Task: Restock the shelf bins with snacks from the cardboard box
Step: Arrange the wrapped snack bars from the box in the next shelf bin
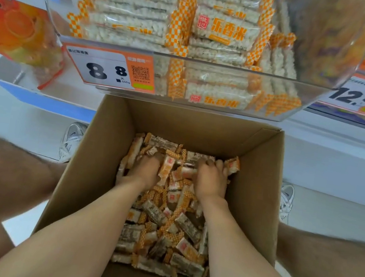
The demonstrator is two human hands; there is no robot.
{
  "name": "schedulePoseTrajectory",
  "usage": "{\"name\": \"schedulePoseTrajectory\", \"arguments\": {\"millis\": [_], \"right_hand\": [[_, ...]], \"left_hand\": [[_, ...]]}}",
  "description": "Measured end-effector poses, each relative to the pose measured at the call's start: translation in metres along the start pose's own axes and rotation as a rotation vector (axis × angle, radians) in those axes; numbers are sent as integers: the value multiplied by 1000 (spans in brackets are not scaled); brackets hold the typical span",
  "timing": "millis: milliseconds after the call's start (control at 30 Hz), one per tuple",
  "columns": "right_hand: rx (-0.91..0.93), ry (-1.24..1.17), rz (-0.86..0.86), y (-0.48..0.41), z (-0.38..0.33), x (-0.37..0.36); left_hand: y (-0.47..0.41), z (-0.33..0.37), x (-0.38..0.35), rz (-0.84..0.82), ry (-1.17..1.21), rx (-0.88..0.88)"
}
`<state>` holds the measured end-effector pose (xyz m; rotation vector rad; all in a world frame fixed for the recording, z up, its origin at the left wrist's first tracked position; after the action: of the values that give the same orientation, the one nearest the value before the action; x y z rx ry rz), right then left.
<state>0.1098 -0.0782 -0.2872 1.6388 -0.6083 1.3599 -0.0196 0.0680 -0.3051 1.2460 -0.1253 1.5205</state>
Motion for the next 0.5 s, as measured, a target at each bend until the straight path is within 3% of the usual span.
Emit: {"name": "schedulePoseTrajectory", "arguments": {"millis": [100,300,500], "right_hand": [[-90,-234,57,0,4,7],[-216,-763,-177,-7,9,7],[-204,-923,-325,2,17,36]], "left_hand": [[-1,7,-4,-21,134,-3],[4,19,-7,27,265,13],[27,37,32,72,669,46]]}}
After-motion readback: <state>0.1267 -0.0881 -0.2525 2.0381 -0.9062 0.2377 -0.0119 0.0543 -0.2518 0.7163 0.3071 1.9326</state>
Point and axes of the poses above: each hand's wrist, its own y-axis away from the middle knuckle, its own x-axis out of the back of the hand, z = x × y, the point moved 2 cm from there along -y, towards the middle knuckle, and after that the axes turned 11 degrees about -x, right-handed, at the moved point
